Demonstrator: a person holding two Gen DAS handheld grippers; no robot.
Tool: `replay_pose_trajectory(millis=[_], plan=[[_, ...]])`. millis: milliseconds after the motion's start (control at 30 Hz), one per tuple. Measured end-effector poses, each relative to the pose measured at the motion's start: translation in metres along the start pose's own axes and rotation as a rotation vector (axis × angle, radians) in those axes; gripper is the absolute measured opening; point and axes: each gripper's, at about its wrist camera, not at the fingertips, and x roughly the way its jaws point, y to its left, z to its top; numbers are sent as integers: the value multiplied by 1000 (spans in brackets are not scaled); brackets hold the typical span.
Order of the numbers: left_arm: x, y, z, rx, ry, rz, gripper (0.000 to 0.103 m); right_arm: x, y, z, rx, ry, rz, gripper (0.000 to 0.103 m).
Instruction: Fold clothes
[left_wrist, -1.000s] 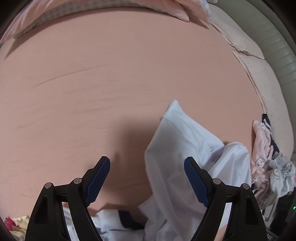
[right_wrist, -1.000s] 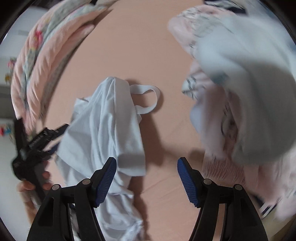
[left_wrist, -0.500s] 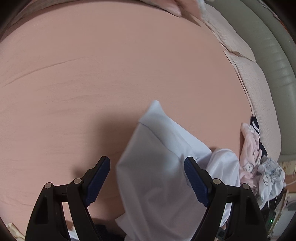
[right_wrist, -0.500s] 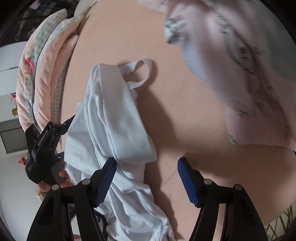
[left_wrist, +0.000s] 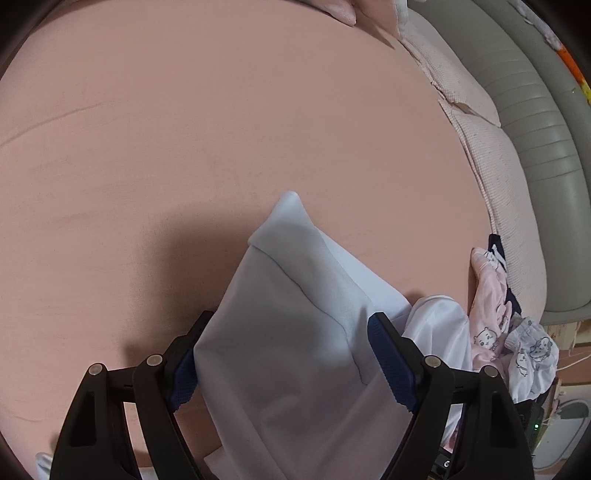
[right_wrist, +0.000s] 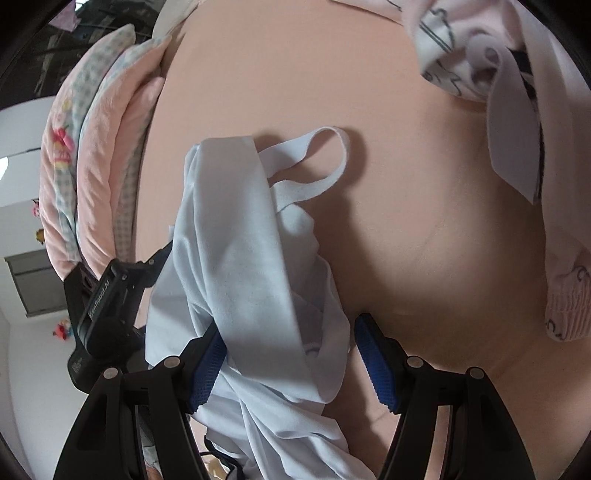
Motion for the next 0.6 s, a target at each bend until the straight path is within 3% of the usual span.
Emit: replay_pose_trajectory(millis=[133,300,367,433,500,533,567,600], plan=[[-3,8,-2,-29,-24,-42,86,-1,-2,-2,8,-18,22,69],[-2,-6,-12,-19,-45,-14,83,2,-8,2,12,-4,70,69],[-3,-10,-16,7,-57,30,68,2,-12,5,21,1,96,69],[-5,-10,-20,7,-65,52,45,2,-17,9,31,5,125,66],[-6,-5,-24,-39,-67,3,28,2,-19,11,3,1,128,49],[-4,0,-26,-81,-62,-47,21,4,-18,12,-28,-5,115,30],[-1,2,-29,-108,-59,-70,20,8,-18,13,-62,-14,92,19],[1,3,-32,-123,-63,-70,16,9,-21,13,-66,-22,99,16]])
